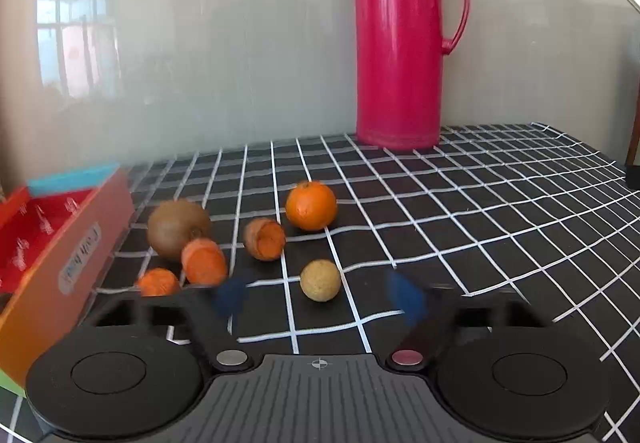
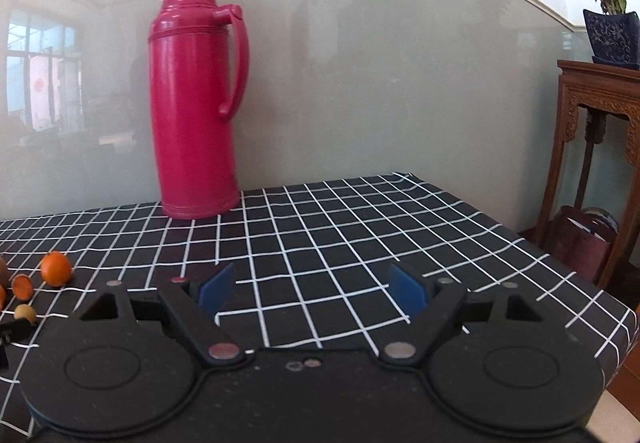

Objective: Organize fruits
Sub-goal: 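Move the left tool to the small yellow fruit and close on it, then carry the yellow fruit into the red box and open the left gripper, then withdraw the left tool from the box, then reach the right tool to the kiwi and close on it, then carry the kiwi into the red box and open the right gripper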

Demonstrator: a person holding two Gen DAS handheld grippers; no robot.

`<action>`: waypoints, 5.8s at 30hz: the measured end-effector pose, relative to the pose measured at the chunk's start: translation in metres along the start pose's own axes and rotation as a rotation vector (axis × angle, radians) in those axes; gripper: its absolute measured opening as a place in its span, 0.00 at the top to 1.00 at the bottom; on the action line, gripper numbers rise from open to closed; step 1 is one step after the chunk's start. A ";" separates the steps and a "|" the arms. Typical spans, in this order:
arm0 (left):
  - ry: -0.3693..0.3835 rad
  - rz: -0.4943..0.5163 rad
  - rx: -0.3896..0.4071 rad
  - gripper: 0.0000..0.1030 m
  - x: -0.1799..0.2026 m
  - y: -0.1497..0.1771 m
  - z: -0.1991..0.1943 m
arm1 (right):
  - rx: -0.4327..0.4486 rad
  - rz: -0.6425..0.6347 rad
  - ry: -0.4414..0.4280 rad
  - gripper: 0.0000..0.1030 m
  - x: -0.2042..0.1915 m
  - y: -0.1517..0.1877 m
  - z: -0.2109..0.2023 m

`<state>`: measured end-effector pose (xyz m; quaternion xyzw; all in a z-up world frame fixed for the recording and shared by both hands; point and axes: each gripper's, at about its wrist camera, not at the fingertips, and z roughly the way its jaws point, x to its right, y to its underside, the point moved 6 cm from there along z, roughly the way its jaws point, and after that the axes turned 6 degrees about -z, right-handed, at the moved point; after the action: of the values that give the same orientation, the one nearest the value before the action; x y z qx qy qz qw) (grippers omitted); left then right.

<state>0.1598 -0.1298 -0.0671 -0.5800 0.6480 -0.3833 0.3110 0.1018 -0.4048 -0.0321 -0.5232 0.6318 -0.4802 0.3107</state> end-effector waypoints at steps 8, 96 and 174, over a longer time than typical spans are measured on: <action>-0.001 -0.045 -0.053 0.45 -0.006 0.000 0.016 | -0.012 -0.004 0.015 0.19 0.004 0.004 0.005; -0.412 -0.140 0.181 0.02 -0.239 -0.011 -0.102 | 0.028 -0.147 -0.278 0.18 -0.192 -0.029 -0.024; -0.626 -0.272 0.139 0.02 -0.369 0.035 -0.149 | -0.013 -0.383 -0.499 0.96 -0.361 -0.036 -0.008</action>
<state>0.0652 0.2571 -0.0362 -0.7281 0.4101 -0.2680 0.4794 0.2014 -0.0562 -0.0349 -0.7363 0.4290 -0.3826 0.3570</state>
